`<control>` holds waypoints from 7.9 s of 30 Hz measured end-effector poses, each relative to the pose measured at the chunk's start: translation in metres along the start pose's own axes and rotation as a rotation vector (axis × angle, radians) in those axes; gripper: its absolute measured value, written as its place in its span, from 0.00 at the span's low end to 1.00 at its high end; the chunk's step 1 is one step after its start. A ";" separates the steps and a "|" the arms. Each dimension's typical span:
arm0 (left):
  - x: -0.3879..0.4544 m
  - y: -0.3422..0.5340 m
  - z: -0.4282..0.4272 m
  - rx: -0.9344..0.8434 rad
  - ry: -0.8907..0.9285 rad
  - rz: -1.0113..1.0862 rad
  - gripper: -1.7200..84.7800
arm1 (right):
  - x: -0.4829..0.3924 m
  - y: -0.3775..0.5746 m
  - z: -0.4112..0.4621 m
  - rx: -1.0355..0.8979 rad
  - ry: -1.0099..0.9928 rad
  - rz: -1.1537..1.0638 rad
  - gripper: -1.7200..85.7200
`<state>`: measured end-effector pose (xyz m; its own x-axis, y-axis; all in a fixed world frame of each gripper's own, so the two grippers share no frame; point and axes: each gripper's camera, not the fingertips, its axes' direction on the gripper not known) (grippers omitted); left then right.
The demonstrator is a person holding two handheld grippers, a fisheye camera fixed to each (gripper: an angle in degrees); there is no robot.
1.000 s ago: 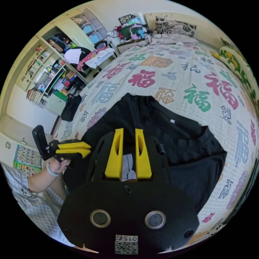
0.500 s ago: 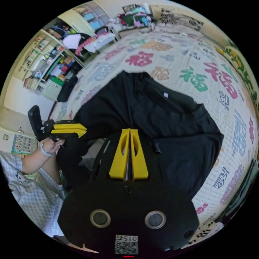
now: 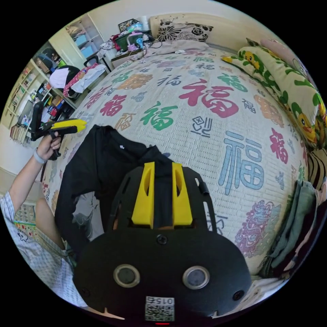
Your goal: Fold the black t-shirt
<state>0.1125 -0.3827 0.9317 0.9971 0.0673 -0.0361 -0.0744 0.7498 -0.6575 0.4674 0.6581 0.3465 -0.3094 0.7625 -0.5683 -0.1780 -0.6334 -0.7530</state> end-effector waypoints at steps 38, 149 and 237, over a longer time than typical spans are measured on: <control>0.261 0.367 -0.104 -0.149 0.011 0.320 0.02 | -0.180 0.504 0.014 -0.213 -0.045 -0.261 0.01; -0.052 0.406 0.031 -0.030 0.526 -0.460 0.12 | 0.056 0.414 -0.037 -0.141 -0.400 -0.057 0.09; -0.032 0.645 0.045 0.435 0.214 -0.985 0.14 | -0.236 0.012 0.276 -0.275 -0.130 -0.106 0.10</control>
<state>0.0321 0.1281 0.5429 0.6020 -0.7726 0.2016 0.7985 0.5830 -0.1500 0.2806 0.4346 0.5627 -0.4224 0.7881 -0.4478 0.0377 -0.4783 -0.8774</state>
